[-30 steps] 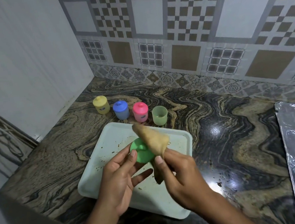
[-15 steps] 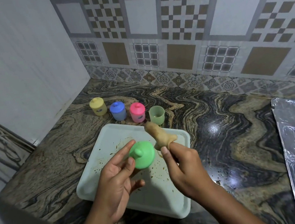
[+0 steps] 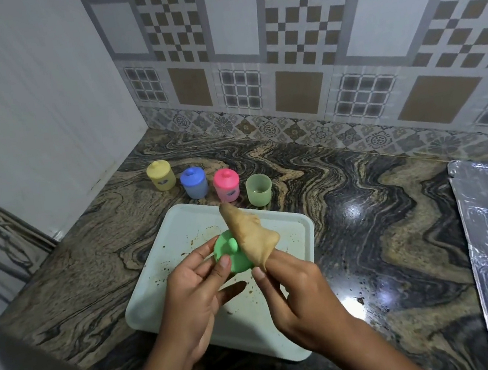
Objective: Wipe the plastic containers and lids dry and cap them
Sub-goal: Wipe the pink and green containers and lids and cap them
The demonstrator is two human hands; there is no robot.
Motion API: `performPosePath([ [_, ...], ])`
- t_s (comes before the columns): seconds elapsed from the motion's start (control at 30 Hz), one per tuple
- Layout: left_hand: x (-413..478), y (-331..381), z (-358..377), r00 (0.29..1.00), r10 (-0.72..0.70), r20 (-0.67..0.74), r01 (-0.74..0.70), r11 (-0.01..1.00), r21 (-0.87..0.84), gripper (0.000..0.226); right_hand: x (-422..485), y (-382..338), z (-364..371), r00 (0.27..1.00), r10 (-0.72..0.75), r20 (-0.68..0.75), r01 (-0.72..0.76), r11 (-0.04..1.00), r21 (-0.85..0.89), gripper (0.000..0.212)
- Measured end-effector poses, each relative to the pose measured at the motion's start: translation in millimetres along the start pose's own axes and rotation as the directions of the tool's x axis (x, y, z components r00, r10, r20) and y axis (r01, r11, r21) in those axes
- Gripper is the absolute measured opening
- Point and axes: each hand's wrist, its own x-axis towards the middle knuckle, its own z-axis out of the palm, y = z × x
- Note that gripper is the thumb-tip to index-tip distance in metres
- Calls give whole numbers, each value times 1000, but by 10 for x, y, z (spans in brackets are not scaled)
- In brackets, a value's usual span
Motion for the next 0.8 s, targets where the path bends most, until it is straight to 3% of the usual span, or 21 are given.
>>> performPosePath([
  [0.13, 2, -13, -21, 997, -54, 53, 55, 998, -14, 36, -8, 90, -1, 999, -38, 5, 38, 997, -62, 20],
  [0.33, -4, -31, -51, 997, -81, 1, 81, 997, 15, 42, 55, 191, -69, 974, 180, -138, -182, 983, 0, 34],
  [0.43, 6, -21, -46, 996, -71, -55, 71, 997, -2, 35, -21, 74, -70, 981, 191, -32, -186, 975, 122, 40],
  [0.53, 8, -39, -18, 997, -44, -57, 44, 999, -4, 28, -63, -18, 30, 986, 170, -6, -168, 979, 118, 37],
  [0.8, -21, -78, 0, 999, 36, -28, -37, 999, -33, 87, -96, -53, 49, 995, 65, -77, -61, 997, 48, 26],
])
